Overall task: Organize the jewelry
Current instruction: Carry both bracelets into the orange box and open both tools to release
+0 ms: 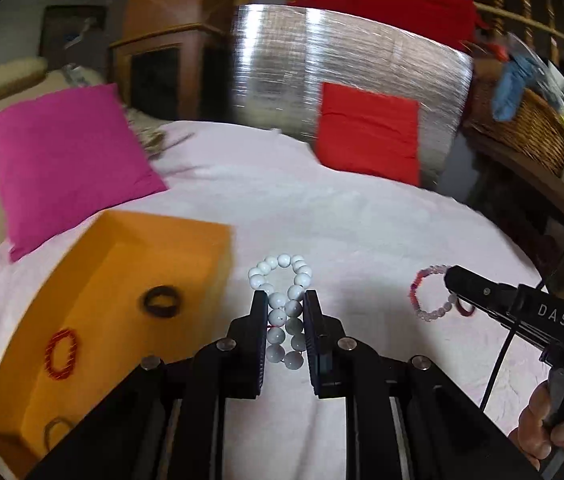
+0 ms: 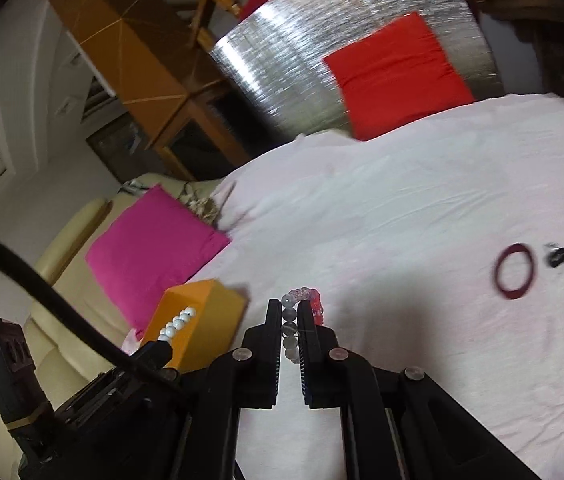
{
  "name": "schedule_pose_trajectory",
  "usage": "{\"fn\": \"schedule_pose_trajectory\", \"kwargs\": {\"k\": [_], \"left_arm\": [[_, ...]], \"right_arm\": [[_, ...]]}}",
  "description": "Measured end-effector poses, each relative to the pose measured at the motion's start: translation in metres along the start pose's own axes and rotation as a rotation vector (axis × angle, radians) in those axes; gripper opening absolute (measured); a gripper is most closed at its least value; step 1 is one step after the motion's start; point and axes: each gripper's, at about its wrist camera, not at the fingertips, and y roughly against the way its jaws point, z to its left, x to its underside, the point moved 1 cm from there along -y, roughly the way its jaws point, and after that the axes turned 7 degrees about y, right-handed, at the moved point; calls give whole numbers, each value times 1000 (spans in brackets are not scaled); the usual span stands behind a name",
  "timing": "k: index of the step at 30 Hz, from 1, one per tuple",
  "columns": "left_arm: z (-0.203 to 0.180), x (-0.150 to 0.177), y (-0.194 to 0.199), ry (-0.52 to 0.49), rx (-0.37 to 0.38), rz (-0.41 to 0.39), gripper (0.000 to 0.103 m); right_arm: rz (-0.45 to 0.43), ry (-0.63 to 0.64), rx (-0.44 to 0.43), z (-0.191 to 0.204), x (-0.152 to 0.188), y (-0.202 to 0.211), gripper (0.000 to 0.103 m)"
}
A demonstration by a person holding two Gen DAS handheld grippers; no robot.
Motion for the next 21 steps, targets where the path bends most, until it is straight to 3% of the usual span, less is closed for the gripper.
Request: {"fn": "schedule_pose_trajectory", "kwargs": {"k": [5, 11, 21], "left_arm": [[63, -3, 15, 92, -95, -23, 18], [123, 1, 8, 173, -166, 17, 18], [146, 10, -30, 202, -220, 146, 18]], "right_arm": [[15, 33, -76, 46, 3, -19, 9], [9, 111, -209, 109, 13, -38, 9], [122, 142, -288, 138, 44, -99, 9]]}}
